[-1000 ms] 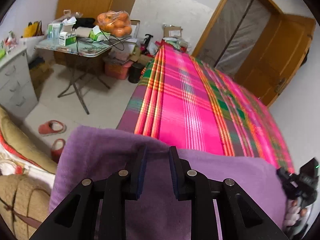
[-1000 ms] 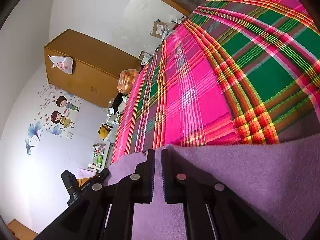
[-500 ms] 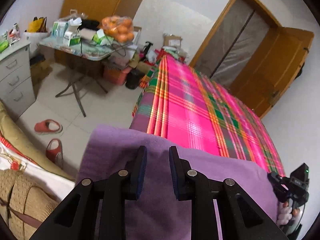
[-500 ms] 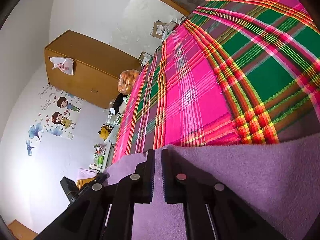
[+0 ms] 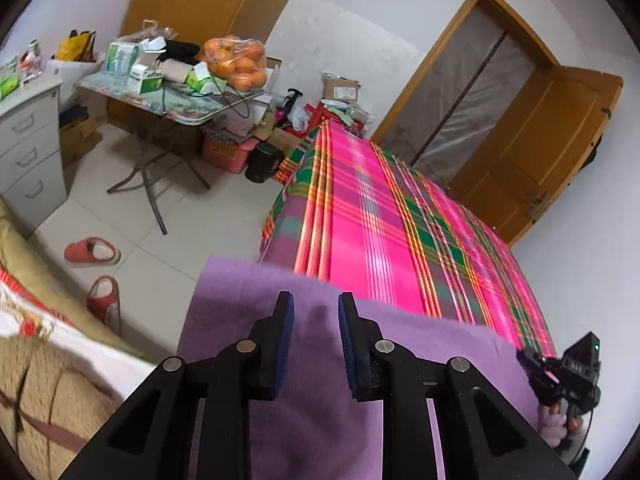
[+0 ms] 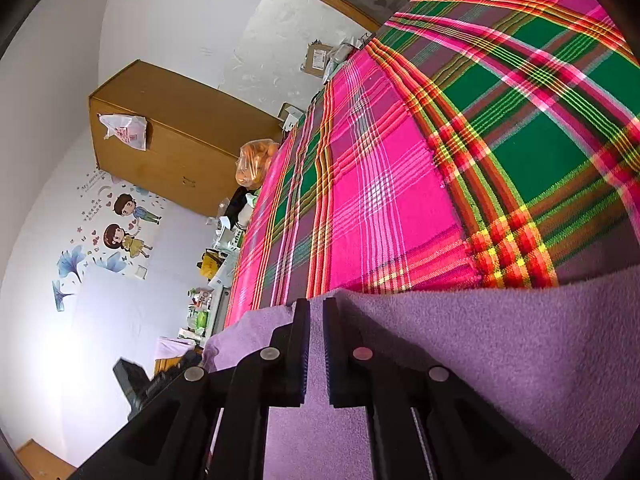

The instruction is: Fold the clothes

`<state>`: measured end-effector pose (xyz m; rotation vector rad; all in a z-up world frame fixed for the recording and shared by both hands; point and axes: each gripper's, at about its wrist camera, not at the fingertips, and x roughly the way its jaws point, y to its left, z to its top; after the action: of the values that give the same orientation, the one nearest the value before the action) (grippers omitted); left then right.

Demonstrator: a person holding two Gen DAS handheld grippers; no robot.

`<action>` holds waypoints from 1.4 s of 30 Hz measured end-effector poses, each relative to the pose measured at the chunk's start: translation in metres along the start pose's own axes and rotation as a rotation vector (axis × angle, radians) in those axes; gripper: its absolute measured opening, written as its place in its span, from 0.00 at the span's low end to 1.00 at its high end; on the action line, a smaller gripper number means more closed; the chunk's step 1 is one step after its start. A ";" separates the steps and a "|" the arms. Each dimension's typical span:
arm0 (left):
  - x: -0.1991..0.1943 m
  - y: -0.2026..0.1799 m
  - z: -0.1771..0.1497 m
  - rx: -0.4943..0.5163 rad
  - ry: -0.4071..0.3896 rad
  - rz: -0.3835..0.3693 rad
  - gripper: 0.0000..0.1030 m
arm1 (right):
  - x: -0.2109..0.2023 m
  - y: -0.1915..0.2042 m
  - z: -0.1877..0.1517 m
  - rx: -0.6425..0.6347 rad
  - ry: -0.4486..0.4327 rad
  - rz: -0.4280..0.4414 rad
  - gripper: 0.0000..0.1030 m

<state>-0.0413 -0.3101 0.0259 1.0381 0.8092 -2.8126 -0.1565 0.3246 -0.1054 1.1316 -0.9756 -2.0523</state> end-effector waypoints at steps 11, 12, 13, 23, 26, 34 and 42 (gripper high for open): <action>-0.011 0.024 -0.014 -0.045 -0.010 -0.018 0.23 | 0.001 0.003 -0.002 0.003 -0.003 0.000 0.06; -0.017 0.028 -0.021 -0.046 -0.016 -0.020 0.23 | 0.001 0.003 -0.002 0.003 -0.002 0.000 0.06; -0.021 0.031 -0.028 -0.046 -0.018 -0.028 0.23 | 0.001 0.002 -0.002 0.003 -0.002 0.000 0.06; -0.070 0.035 -0.054 -0.064 -0.085 -0.131 0.23 | 0.000 0.000 0.003 0.003 -0.001 0.005 0.06; -0.074 0.036 -0.064 -0.064 -0.079 -0.147 0.23 | 0.000 -0.001 0.004 0.002 -0.001 0.004 0.06; -0.066 0.047 -0.081 -0.053 -0.067 -0.169 0.23 | 0.000 -0.003 0.003 0.004 -0.004 0.009 0.06; -0.079 0.047 -0.083 -0.055 -0.098 -0.179 0.23 | -0.001 0.017 -0.004 -0.082 -0.006 -0.048 0.22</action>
<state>0.0790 -0.3218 -0.0008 0.8532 1.0097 -2.9405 -0.1500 0.3140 -0.0925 1.1160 -0.8664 -2.1153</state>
